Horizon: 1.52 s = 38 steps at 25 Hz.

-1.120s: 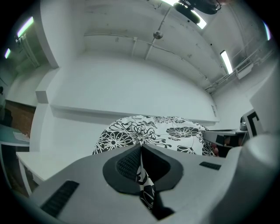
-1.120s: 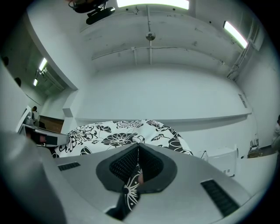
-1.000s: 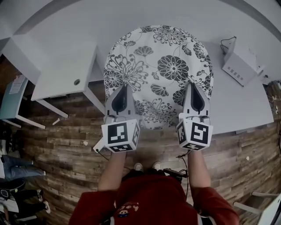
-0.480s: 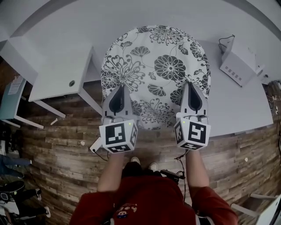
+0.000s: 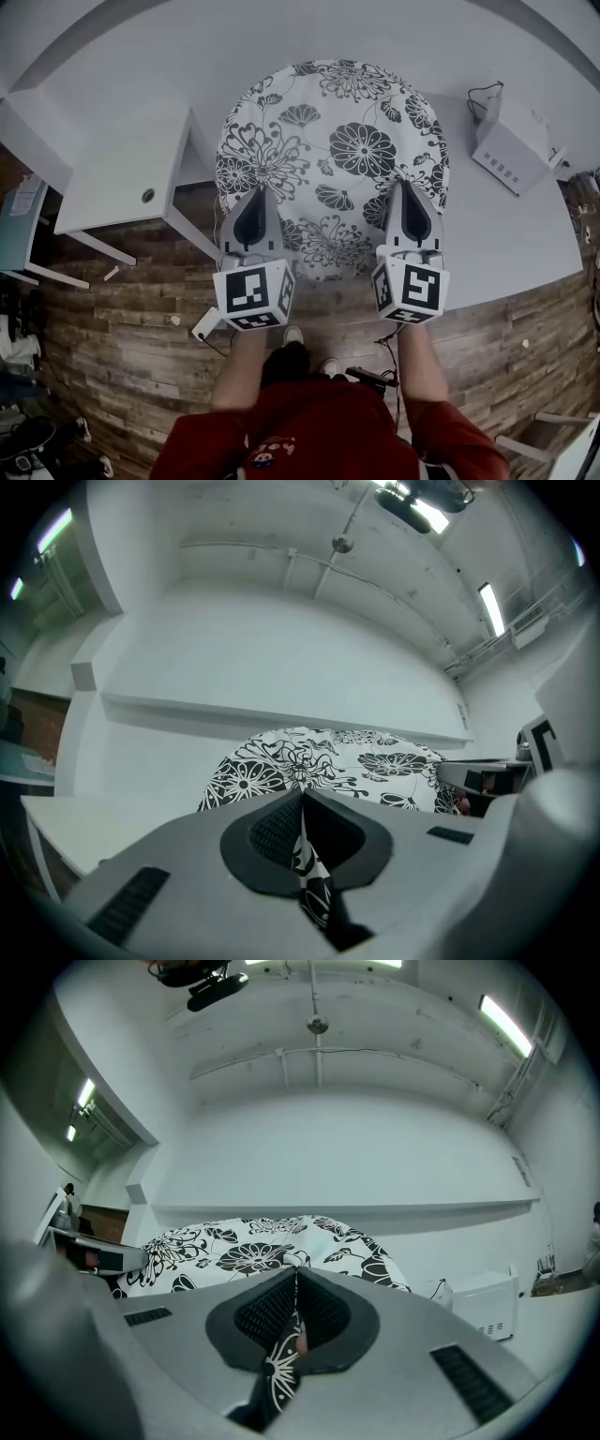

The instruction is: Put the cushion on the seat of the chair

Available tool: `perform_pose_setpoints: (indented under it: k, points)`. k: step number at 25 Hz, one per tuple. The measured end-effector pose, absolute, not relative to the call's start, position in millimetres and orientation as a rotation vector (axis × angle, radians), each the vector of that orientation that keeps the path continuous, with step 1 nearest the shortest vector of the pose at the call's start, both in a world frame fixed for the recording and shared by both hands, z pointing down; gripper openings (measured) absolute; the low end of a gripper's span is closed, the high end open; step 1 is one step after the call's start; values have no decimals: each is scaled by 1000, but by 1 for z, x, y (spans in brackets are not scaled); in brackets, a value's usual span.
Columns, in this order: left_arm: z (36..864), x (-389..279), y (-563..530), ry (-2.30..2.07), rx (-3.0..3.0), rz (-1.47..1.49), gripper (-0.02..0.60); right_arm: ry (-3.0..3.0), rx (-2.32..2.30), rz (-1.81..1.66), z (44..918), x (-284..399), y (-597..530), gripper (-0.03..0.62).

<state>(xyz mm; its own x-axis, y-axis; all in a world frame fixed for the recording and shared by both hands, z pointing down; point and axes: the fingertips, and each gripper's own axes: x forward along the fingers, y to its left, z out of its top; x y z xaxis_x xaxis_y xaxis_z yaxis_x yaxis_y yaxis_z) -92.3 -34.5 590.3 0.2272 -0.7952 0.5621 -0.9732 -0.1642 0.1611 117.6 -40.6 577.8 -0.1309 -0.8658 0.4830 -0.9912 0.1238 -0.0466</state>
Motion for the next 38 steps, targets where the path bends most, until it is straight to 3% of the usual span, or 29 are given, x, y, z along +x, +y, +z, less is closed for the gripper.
perform_pose_setpoints:
  k: [16,23,38]
  points:
    - [597,-95,-33,-1703,2132,396,29,-2154,1906,413,590,116,-32,28]
    - [579,-91,-37,-1643,1995,521,29,-2073,1780,560,577,120,-43,28]
    - [578,-91,-35,-1657,2008,497,29,-2076,1802,535,579,120,-41,28]
